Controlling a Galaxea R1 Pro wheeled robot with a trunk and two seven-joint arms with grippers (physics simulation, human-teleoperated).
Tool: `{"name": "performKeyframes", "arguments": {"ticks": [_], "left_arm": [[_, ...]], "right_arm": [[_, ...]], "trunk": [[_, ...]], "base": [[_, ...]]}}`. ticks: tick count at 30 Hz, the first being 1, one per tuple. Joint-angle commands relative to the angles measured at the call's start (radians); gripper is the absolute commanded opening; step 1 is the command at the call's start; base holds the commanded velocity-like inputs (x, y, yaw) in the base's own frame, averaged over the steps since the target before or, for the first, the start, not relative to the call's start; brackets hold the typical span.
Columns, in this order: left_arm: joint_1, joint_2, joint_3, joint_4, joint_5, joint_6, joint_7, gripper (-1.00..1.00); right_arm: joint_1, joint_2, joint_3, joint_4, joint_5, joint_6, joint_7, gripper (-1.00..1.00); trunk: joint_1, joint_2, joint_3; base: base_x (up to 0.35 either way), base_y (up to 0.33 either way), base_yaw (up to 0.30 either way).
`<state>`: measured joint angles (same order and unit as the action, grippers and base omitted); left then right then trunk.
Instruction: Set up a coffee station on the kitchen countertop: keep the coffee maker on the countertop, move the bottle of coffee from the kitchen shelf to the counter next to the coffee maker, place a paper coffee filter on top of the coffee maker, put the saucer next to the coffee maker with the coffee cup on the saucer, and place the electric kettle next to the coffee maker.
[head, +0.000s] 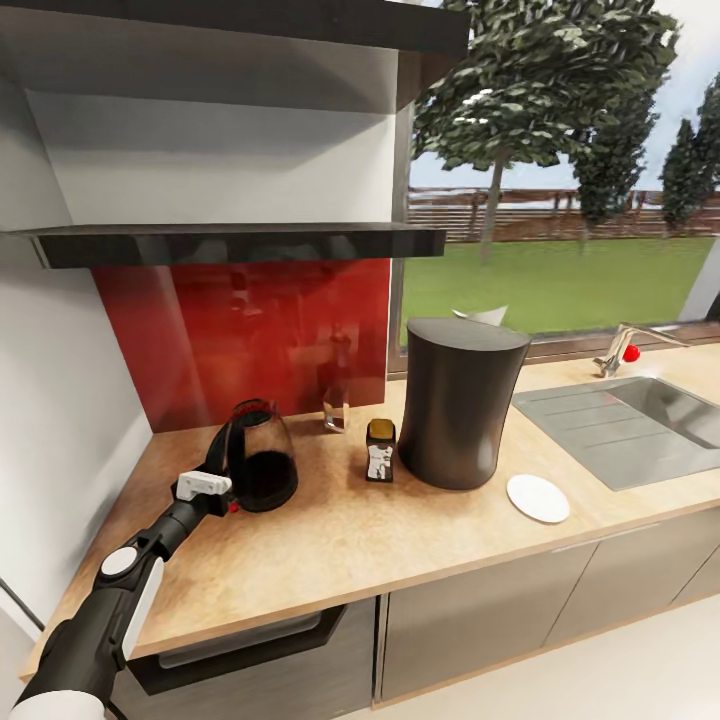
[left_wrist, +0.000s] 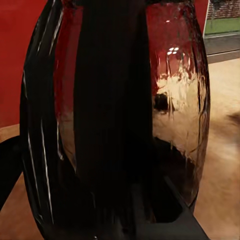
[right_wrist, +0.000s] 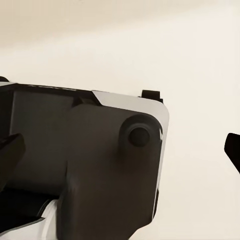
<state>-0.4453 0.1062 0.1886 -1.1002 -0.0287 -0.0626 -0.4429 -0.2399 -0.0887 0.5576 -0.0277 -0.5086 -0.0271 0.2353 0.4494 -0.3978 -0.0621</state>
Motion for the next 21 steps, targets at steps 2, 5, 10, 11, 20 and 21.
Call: {"name": "performKeyframes", "arguments": {"ticks": [2,5,10,11,20,21], "left_arm": [[-0.001,0.0,0.003,0.0,-0.003,-0.004,-0.005,-1.0],[-0.001,-0.001,0.005,-0.001,-0.002,-0.003,-0.005,-1.0],[-0.008,-0.004,0.004,-0.003,-0.001,-0.002,-0.004,-1.0],[-0.01,-0.004,0.003,-0.007,-0.001,-0.001,-0.004,-1.0],[-0.015,-0.005,0.001,-0.136,0.0,0.1,-0.005,-1.0],[-0.015,-0.005,0.0,-0.155,0.0,0.123,-0.006,-1.0]], "right_arm": [[-0.001,-0.001,0.008,0.001,-0.01,-0.003,0.004,1.0],[-0.001,-0.002,0.008,0.002,-0.01,-0.003,0.004,1.0],[-0.001,-0.002,0.008,0.002,-0.01,-0.003,0.004,1.0],[-0.001,-0.002,0.008,0.002,-0.01,-0.003,0.004,1.0],[-0.001,-0.002,0.008,0.002,-0.01,-0.002,0.004,1.0],[-0.001,-0.002,0.008,0.002,-0.01,-0.002,0.004,1.0]], "trunk": [[0.001,-0.002,-0.002],[0.001,-0.002,-0.002],[0.001,-0.002,-0.002],[0.001,-0.002,-0.002],[0.001,-0.002,-0.002],[0.001,-0.002,-0.002]], "base": [[0.0,0.0,0.0],[0.0,0.0,0.0],[0.0,0.0,0.0],[0.0,0.0,0.0],[0.0,0.0,0.0],[0.0,0.0,0.0]]}}
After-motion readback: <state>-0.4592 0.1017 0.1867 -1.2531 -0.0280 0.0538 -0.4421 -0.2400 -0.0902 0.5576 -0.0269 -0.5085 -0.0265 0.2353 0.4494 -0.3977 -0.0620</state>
